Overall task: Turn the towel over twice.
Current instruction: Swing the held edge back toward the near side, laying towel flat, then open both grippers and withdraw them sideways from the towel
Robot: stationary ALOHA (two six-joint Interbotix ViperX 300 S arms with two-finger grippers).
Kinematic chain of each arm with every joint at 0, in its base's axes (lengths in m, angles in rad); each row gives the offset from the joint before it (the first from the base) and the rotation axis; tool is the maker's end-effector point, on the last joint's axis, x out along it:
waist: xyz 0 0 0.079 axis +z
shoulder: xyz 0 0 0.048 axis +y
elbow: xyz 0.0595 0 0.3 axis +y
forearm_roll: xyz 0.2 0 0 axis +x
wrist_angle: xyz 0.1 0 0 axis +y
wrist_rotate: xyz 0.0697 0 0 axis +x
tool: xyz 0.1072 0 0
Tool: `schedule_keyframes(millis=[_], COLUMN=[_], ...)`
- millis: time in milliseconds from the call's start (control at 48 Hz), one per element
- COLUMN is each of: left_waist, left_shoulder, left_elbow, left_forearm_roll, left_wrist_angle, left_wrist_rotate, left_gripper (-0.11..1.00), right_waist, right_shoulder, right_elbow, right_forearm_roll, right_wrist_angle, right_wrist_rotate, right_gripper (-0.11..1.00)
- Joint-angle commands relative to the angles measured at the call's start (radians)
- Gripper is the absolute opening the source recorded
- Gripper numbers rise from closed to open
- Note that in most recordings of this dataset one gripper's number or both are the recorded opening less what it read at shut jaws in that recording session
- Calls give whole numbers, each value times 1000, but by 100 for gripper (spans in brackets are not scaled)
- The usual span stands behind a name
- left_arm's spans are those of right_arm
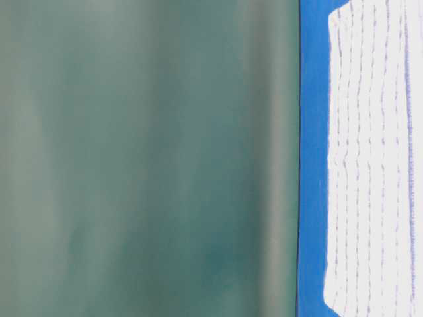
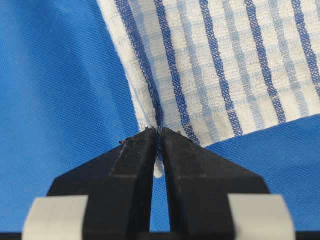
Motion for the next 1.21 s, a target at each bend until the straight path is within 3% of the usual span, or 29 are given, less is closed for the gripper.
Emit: schedule_keyframes(millis=[0,188,271,333,500,562,688,854,1188], left_waist=[-3,-3,-3,-3,-3,-3,-3,5,54], left_shoulder=[-6,-6,-5,-3,-20,-38,-94,-195,-443], left_elbow=[-14,-17,-23,-29,-49,-57,-81,-117,-115], left_forearm_roll=[-2,-2,-2,-2,-2,-2,-2,0,0], left_wrist_angle=[-5,-6,-6,-2,20,44,118,196,238], left_wrist_rotate=[0,0,0,0,2,3,14,15,15], left_gripper=[2,3,10,22,73,85,82,80,80], right_waist=[8,9,9,9,9,9,9,9,9], right_shoulder=[-2,-2,-2,-2,-3,-9,-44,-141,-437], right_elbow=[-12,-15,-15,-17,-32,-40,-61,-89,-81], right_forearm_roll=[2,2,2,2,-5,-8,-28,-87,-212], right_wrist_angle=[-5,-5,-5,-5,2,9,51,147,256], right_wrist_rotate=[5,6,6,6,-3,-12,-18,-20,-20], right_gripper=[8,8,8,11,59,67,62,62,62])
